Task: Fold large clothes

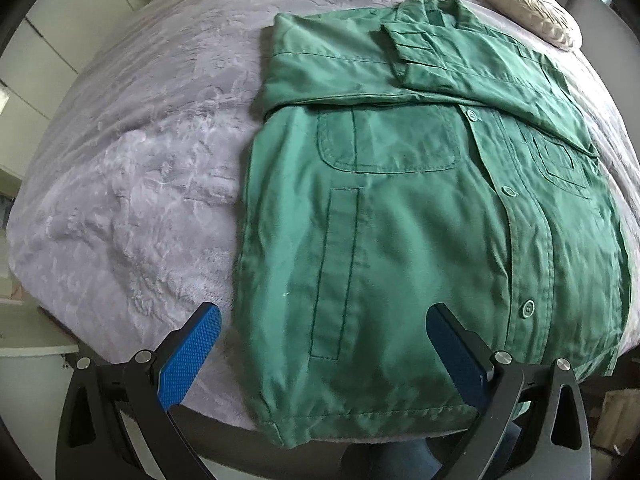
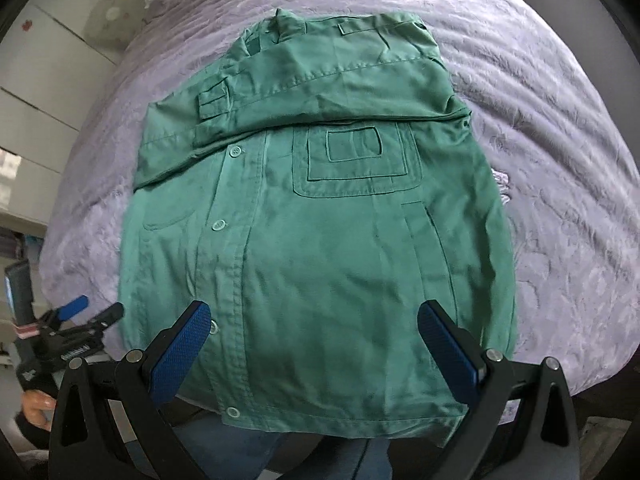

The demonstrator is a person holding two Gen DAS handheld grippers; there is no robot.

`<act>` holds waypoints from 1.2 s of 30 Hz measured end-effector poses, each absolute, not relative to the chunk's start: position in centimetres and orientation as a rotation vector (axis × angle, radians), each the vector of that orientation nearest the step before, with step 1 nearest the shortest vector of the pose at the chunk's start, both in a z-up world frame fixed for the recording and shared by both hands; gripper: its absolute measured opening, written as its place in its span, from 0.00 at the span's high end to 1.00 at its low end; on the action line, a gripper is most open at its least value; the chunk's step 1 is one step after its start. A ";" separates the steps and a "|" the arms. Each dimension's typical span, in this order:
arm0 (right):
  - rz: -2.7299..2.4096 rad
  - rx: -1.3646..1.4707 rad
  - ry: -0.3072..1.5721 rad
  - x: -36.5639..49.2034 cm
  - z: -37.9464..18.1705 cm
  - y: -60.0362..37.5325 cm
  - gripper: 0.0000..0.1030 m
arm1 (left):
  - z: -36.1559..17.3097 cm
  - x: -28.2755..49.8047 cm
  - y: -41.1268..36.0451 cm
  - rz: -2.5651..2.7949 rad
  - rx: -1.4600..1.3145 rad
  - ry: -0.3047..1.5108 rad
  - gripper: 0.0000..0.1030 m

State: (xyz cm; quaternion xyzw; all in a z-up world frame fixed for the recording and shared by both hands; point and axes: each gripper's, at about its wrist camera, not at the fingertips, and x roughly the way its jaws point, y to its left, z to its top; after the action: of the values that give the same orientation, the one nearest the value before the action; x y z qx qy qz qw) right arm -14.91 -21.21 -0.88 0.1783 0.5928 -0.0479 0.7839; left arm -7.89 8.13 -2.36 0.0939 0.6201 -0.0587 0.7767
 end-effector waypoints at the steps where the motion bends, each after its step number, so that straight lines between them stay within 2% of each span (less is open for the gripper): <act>1: -0.108 0.364 1.282 -15.0 -0.8 -21.0 0.00 | -2.3 -8.0 8.2 -0.124 0.203 1.340 0.00; 9: -0.164 0.218 1.310 -15.4 -0.6 -20.0 0.00 | -2.0 -8.4 8.0 -0.126 0.231 1.329 0.00; 36: -0.203 0.178 1.374 -17.4 -2.6 -21.1 0.00 | -3.3 -9.6 8.7 -0.122 0.236 1.365 0.00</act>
State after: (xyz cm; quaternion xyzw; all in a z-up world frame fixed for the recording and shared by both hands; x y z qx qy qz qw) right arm -17.36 -21.08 -2.57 0.0819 0.6321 -0.0935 0.7649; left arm -9.64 8.71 -3.28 0.1089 0.6288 -0.0563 0.7679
